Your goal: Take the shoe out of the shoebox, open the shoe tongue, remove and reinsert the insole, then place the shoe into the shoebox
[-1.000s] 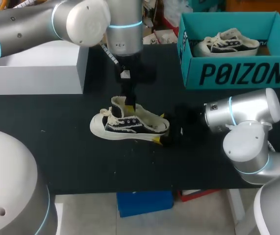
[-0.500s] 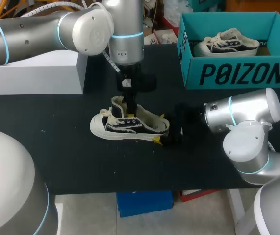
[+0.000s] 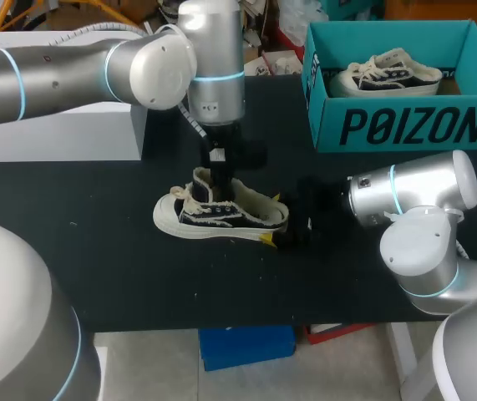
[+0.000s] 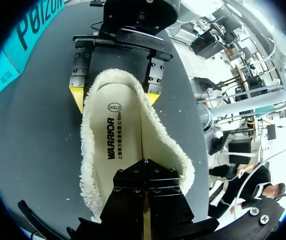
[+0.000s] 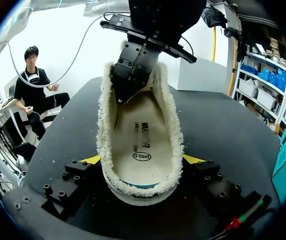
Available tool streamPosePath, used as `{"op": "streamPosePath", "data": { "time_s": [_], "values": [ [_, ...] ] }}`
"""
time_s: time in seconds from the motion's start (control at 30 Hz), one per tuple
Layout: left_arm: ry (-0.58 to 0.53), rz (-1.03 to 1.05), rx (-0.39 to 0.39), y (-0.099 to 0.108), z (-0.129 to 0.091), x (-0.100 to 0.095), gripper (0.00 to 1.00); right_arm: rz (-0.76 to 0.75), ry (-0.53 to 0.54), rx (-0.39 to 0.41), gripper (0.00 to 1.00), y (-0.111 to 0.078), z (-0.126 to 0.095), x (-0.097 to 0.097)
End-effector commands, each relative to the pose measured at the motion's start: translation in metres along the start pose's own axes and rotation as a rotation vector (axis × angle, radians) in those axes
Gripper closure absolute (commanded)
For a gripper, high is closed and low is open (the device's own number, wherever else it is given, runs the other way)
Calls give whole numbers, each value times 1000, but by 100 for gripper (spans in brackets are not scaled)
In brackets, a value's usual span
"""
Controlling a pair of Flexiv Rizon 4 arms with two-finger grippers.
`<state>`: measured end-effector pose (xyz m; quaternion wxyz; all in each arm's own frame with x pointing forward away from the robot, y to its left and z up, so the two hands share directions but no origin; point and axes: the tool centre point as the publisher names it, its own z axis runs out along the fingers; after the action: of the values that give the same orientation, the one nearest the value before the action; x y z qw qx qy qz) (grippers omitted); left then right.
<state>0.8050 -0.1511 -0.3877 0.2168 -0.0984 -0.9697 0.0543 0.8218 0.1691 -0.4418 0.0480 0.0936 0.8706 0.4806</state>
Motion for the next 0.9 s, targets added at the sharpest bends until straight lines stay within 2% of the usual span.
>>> {"op": "streamPosePath", "data": {
  "time_s": [0.03,0.53,0.9],
  "values": [
    [-2,-3,4,0,8,-2,100,1,-2,2,100,-1,1,1],
    [-24,-21,-25,-6,30,1,100,1,-2,2,100,-1,1,1],
    [-40,-49,-33,-4,43,-6,100,1,-2,2,100,-1,1,1]
  ]
}}
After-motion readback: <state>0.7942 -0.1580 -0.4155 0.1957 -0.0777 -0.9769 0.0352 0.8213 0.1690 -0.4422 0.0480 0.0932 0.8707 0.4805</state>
